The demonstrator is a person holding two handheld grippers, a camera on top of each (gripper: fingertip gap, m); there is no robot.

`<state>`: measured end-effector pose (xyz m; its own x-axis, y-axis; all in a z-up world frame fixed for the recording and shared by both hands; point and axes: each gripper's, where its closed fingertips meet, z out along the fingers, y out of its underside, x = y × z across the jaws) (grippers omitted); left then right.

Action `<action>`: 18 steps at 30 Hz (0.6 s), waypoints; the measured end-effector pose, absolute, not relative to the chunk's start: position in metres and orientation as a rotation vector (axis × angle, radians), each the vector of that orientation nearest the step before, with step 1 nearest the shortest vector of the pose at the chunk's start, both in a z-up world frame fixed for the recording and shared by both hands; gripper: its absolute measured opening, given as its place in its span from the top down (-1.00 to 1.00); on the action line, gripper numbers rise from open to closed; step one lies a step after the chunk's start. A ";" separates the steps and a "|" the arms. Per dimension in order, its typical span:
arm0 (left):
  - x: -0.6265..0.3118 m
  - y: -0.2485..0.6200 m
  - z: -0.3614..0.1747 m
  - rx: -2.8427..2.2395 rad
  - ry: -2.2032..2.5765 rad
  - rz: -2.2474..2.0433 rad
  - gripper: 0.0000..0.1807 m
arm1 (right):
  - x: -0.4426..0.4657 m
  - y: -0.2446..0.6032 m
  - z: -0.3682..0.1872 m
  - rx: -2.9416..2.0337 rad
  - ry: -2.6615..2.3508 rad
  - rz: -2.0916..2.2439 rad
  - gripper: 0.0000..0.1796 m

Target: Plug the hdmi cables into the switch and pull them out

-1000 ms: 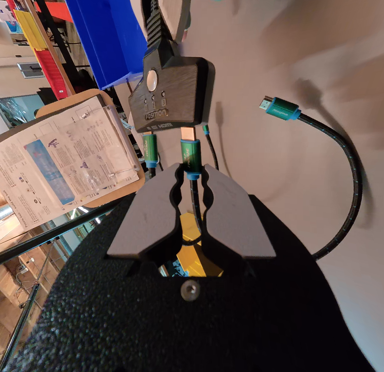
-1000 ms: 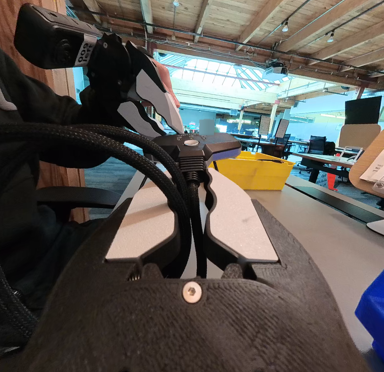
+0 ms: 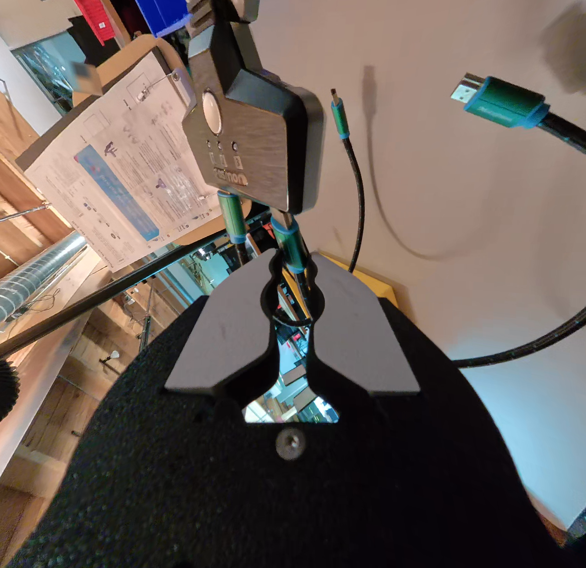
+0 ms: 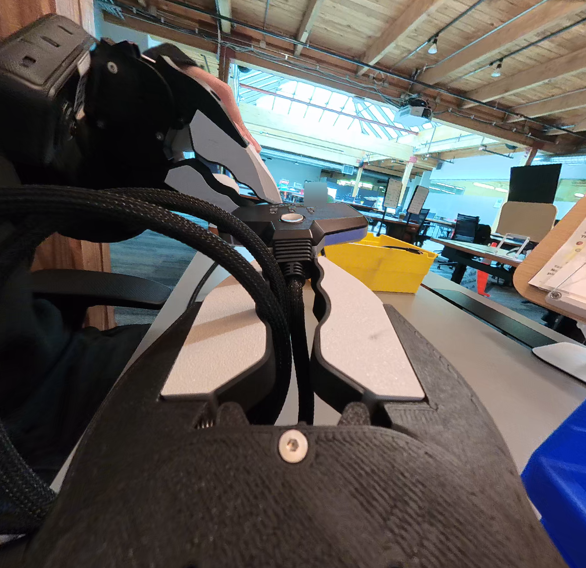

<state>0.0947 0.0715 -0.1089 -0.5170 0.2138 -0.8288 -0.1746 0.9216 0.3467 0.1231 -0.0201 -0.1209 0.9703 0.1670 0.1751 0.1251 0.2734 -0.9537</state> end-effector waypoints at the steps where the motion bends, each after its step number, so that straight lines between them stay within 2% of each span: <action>1: 0.095 0.072 -0.109 0.024 2.053 0.494 0.85 | 0.123 -0.020 -0.121 -1.301 -0.259 0.026 0.76; 18: 0.127 0.093 -0.111 -0.075 1.854 0.644 0.87 | 0.146 -0.005 -0.131 -1.369 -0.040 0.044 0.76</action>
<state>0.1272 0.0933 -0.1113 -0.3809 0.2531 -0.8893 -0.3526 0.8494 0.3927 0.1455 -0.0046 -0.1310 0.9985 0.0543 0.0029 -0.0080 0.1999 -0.9798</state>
